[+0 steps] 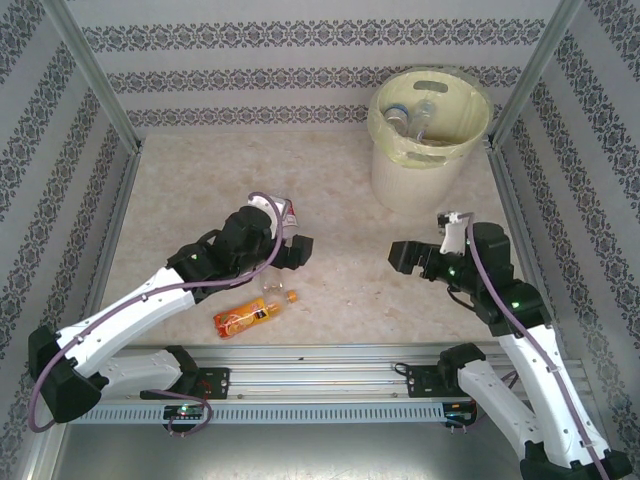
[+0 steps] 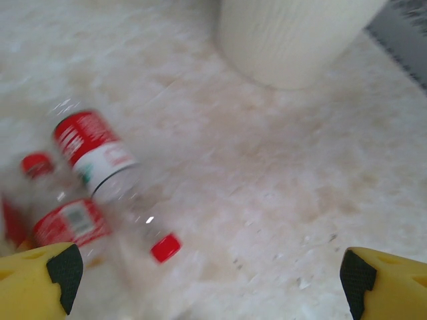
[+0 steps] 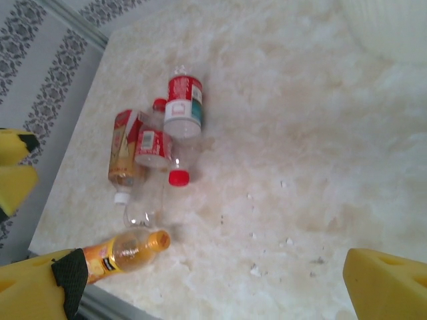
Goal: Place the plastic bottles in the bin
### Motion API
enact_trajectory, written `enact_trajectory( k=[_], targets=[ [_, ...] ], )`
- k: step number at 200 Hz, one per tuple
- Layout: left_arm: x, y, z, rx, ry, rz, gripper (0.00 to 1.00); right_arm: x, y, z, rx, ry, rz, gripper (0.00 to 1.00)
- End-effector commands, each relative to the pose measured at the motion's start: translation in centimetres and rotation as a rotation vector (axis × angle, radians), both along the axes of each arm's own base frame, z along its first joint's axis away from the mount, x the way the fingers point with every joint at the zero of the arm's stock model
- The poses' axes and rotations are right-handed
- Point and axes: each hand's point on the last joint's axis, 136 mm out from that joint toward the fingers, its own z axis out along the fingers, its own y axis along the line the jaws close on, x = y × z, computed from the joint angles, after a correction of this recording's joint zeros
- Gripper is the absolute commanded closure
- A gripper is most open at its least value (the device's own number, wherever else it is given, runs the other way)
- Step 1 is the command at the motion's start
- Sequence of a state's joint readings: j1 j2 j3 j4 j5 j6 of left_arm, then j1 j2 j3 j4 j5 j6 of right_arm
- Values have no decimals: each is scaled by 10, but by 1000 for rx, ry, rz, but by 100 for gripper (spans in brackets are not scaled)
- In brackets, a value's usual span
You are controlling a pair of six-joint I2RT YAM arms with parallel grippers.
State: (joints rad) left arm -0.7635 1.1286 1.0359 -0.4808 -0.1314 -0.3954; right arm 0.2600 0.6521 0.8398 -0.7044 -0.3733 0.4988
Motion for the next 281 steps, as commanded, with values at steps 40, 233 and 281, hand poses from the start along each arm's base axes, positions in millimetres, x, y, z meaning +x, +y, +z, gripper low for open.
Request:
enact_trajectory(
  k=[40, 233, 281],
  targets=[
    [-16, 99, -62, 224, 313, 366, 0, -19, 10, -28, 82, 48, 43, 2],
    [36, 129, -165, 196, 691, 359, 13, -16, 26, -41, 38, 52, 76, 2],
    [40, 128, -178, 175, 737, 360, 16, 6, 39, -31, 66, 44, 77, 2]
  ],
)
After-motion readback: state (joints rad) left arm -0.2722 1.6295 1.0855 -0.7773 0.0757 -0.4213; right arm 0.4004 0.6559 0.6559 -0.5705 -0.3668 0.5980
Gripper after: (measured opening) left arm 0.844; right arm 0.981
